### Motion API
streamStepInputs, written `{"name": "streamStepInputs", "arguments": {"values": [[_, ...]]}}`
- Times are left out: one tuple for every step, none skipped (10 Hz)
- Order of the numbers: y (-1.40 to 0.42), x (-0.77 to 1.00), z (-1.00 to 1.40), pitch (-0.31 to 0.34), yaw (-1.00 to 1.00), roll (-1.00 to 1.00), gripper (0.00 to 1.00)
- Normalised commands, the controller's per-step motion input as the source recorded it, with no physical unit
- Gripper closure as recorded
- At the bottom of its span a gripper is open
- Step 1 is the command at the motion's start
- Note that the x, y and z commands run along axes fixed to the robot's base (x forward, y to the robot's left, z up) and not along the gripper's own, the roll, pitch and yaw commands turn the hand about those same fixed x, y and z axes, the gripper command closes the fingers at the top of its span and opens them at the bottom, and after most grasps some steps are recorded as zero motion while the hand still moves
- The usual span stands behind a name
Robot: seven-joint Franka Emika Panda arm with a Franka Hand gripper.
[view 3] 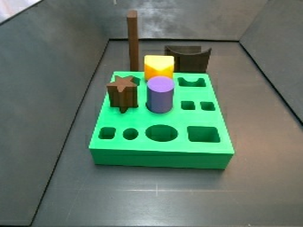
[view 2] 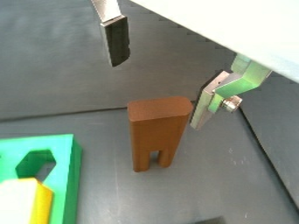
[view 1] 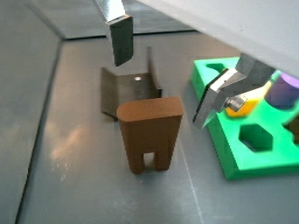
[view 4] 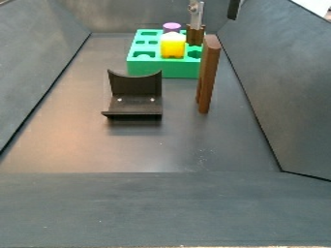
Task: Pick up the square-circle object. Move up. Rotate the square-circle object. Place the square-circle object on the fixture. Regrasp the square-circle object. Move to above the board. Insert the square-circle object.
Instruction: Rotate the square-circle object.
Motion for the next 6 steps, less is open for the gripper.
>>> {"name": "streamStepInputs", "arguments": {"values": [[0.00,0.02,-0.01,0.008,1.00,0.00,0.00],[0.00,0.02,-0.01,0.008,1.00,0.00,0.00],[0.00,0.02,-0.01,0.009,1.00,0.00,0.00],[0.00,0.02,-0.01,0.009,1.00,0.00,0.00],[0.00,0.02,-0.01,0.009,1.00,0.00,0.00],[0.00,0.02,-0.01,0.009,1.00,0.00,0.00]]}}
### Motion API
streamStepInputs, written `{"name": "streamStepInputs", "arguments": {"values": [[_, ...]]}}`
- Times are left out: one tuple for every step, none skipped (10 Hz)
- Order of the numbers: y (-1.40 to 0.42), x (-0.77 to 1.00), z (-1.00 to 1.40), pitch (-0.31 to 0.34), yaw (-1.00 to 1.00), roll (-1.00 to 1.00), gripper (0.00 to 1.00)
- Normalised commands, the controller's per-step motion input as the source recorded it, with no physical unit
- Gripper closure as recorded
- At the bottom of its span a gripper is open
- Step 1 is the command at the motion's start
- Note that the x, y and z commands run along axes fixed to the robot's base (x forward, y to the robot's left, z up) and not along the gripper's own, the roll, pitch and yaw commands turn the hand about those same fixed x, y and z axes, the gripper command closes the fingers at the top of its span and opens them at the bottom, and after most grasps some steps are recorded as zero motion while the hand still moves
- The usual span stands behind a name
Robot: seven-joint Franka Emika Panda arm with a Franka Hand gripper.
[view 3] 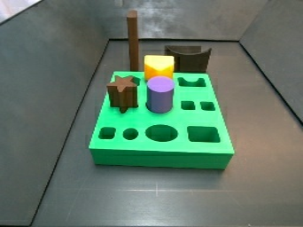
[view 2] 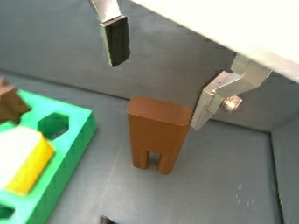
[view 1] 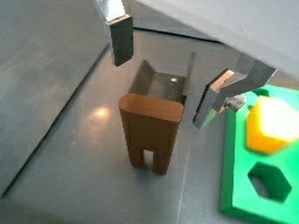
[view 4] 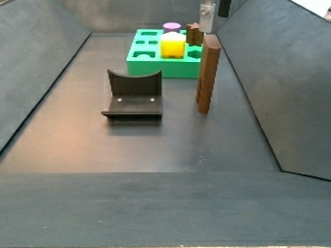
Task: Pick up the square-circle object. Move up. Rotate the square-circle object. Place the square-circle object on the fixture. Regrasp the square-circle object. Move to above the board. Insert the square-circle object.
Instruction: Rotate the square-circle object.
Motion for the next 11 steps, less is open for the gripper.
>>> {"name": "streamStepInputs", "arguments": {"values": [[0.00,0.02,-0.01,0.010,1.00,0.00,0.00],[0.00,0.02,-0.01,0.010,1.00,0.00,0.00],[0.00,0.02,-0.01,0.010,1.00,0.00,0.00],[0.00,0.02,-0.01,0.011,1.00,0.00,0.00],[0.00,0.02,-0.01,0.011,1.00,0.00,0.00],[0.00,0.02,-0.01,0.012,1.00,0.00,0.00],[0.00,0.02,-0.01,0.012,1.00,0.00,0.00],[0.00,0.02,-0.01,0.013,1.00,0.00,0.00],[0.00,0.02,-0.01,0.013,1.00,0.00,0.00],[0.00,0.02,-0.01,0.014,1.00,0.00,0.00],[0.00,0.02,-0.01,0.015,1.00,0.00,0.00]]}}
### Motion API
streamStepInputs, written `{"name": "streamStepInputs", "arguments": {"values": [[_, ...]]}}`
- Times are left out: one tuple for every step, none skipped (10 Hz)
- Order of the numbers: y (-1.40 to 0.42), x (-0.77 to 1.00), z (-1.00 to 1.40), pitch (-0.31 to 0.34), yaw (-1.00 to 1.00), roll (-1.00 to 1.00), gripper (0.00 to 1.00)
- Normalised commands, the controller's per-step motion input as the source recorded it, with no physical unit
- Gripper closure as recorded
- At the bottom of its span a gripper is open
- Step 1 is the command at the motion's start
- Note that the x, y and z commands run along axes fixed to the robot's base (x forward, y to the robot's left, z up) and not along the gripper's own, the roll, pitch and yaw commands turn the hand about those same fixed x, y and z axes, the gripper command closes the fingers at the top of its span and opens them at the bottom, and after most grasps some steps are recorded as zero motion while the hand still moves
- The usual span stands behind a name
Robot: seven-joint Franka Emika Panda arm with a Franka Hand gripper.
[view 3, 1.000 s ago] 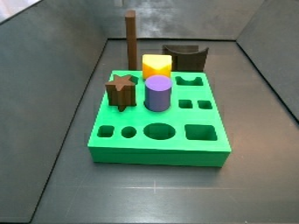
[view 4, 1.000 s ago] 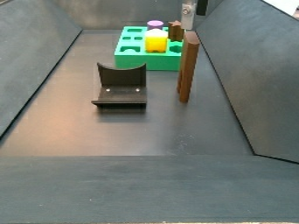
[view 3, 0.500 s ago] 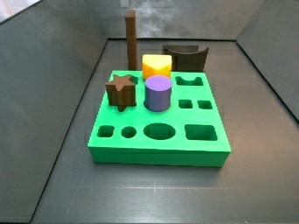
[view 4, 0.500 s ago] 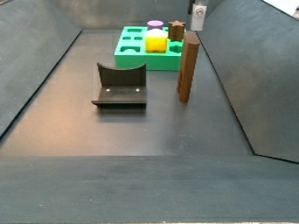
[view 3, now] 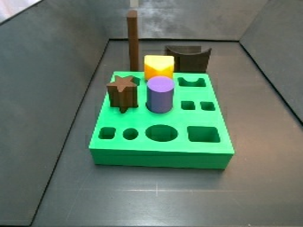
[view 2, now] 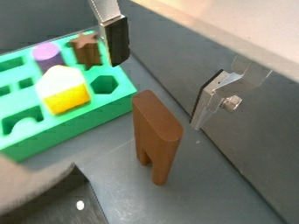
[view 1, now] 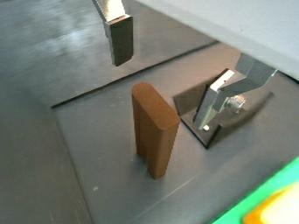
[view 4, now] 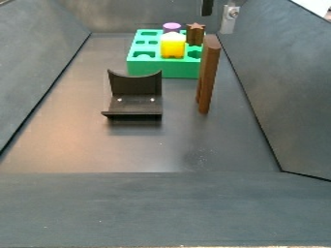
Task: Pick up the square-circle object. Move up. Rotate the square-circle object. Place the square-circle object on the fixture. Regrasp the square-circle object. Move to above the board. Insert the square-circle object.
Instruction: Rotate the square-circle object.
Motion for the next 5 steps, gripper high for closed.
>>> {"name": "streamStepInputs", "arguments": {"values": [[0.00,0.02,-0.01,0.015,1.00,0.00,0.00],[0.00,0.02,-0.01,0.016,1.00,0.00,0.00],[0.00,0.02,-0.01,0.017,1.00,0.00,0.00],[0.00,0.02,-0.01,0.018,1.00,0.00,0.00],[0.00,0.02,-0.01,0.019,1.00,0.00,0.00]]}}
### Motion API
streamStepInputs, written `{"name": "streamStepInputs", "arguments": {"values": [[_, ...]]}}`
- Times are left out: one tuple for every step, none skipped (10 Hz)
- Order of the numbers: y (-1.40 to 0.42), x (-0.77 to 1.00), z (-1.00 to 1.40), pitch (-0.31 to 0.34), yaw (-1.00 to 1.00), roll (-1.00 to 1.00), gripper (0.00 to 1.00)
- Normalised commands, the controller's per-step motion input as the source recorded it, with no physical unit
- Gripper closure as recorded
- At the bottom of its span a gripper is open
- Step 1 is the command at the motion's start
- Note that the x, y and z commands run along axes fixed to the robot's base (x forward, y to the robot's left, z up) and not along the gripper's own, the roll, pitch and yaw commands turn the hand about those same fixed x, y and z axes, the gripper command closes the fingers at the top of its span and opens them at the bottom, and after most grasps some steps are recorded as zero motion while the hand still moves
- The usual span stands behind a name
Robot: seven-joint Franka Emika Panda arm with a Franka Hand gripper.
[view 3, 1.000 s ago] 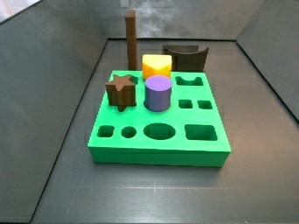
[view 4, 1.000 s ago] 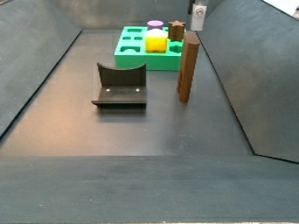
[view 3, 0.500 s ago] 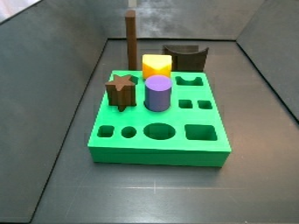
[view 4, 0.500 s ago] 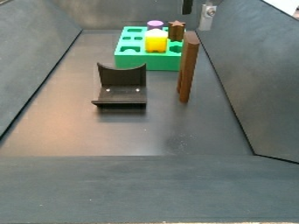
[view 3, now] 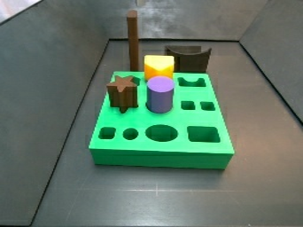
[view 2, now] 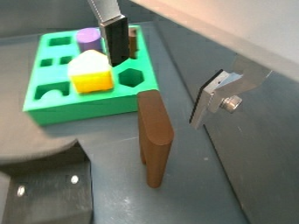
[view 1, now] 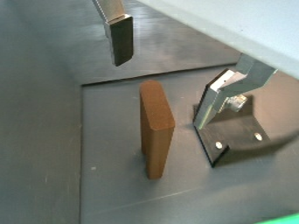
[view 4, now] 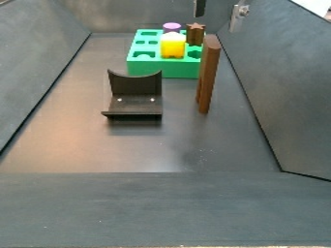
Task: Pick up the square-circle object. Move up. Rotate the square-circle object. Place the square-circle object on the fixture. Regrasp the square-circle object. Move to above the board. Insert the square-circle object.
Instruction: Rotate the square-circle object.
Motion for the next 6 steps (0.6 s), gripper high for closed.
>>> {"name": "streamStepInputs", "arguments": {"values": [[0.00,0.02,-0.01,0.021,1.00,0.01,0.00],[0.00,0.02,-0.01,0.022,1.00,0.01,0.00],[0.00,0.02,-0.01,0.024,1.00,0.01,0.00],[0.00,0.02,-0.01,0.026,1.00,0.01,0.00],[0.00,0.02,-0.01,0.029,1.00,0.01,0.00],[0.00,0.02,-0.01,0.033,1.00,0.01,0.00]]}}
